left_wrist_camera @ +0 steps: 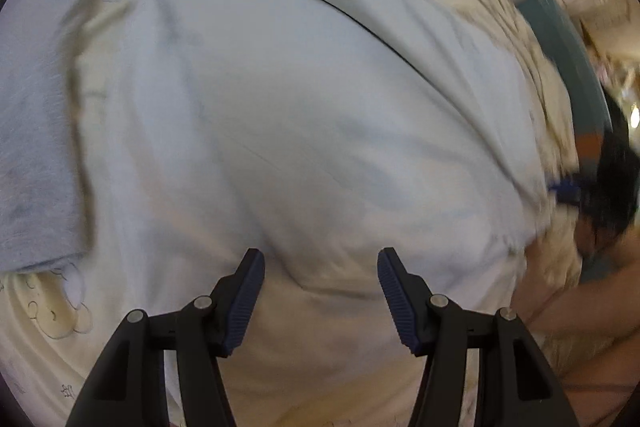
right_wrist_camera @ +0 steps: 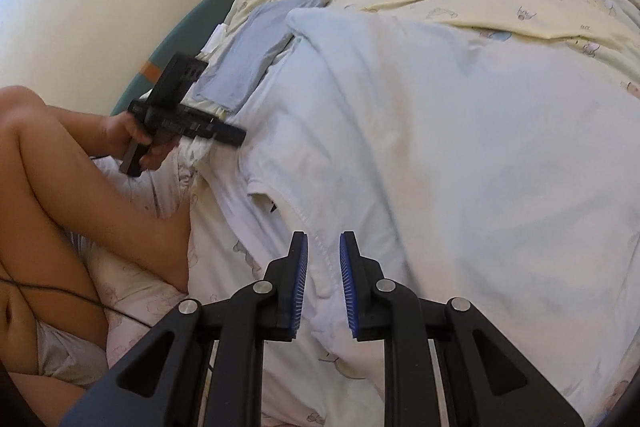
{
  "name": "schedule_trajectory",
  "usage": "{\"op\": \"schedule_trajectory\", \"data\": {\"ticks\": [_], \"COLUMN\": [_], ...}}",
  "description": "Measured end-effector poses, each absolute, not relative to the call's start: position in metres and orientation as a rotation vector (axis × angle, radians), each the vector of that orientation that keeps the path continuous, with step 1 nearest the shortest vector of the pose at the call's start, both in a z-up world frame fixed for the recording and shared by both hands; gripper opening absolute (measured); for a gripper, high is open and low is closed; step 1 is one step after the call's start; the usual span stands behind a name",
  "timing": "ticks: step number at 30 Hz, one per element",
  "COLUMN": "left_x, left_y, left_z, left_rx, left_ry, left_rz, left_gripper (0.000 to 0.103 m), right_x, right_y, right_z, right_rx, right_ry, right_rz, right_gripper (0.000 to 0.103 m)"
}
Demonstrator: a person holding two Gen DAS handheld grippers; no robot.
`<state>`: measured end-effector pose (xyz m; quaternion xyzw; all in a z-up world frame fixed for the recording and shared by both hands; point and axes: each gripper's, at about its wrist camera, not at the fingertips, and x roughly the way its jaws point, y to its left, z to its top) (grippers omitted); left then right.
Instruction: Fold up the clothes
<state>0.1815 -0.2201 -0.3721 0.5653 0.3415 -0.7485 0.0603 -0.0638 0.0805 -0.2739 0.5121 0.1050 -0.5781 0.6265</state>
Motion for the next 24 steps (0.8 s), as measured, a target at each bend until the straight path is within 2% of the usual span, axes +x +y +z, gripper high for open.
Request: {"op": "schedule_trajectory", "data": {"ticks": [3,7,10,13,15,16,17,18,21,24], "left_x": [0.179,0.171,0.172,0.172,0.176,0.176,0.176,0.177,0.181,0.186], "left_y": [-0.23,-0.219,-0.208,-0.199,-0.197,-0.197,-0.196,-0.197,-0.204,-0.197], "left_z": [-0.379,-0.383,-0.386,-0.386,-0.383,-0.378,-0.375,-0.379,-0.391,-0.379], "left_rx": [1.671,1.686,1.656,1.696,1.657,1.612,1.599,1.629,1.685,1.672], "left_ry": [1.142,1.148,1.319,1.28,1.326,1.341,1.268,1.209,1.183,1.146], "left_rz": [-2.222,-2.238,-2.273,-2.309,-2.353,-2.396,-2.42,-2.389,-2.298,-2.346], "left_gripper": [0.065,0.066,0.066,0.066,0.065,0.045,0.029,0.003,0.003,0.003], "right_x": [-0.056,-0.052,-0.054,-0.057,-0.059,-0.06,-0.06,-0.061,-0.063,-0.065], "right_y": [0.084,0.081,0.082,0.082,0.08,0.081,0.081,0.081,0.082,0.084], "right_z": [-0.281,-0.284,-0.284,-0.285,-0.287,-0.287,-0.287,-0.286,-0.285,-0.286], "right_rx": [1.176,1.18,1.182,1.192,1.203,1.205,1.205,1.205,1.206,1.208], "right_ry": [0.279,0.311,0.3,0.276,0.26,0.259,0.258,0.258,0.257,0.256], "right_rz": [-1.302,-1.283,-1.292,-1.309,-1.321,-1.327,-1.333,-1.338,-1.354,-1.364], "right_gripper": [0.02,0.02,0.02,0.02,0.02,0.02,0.02,0.02,0.02,0.02]}}
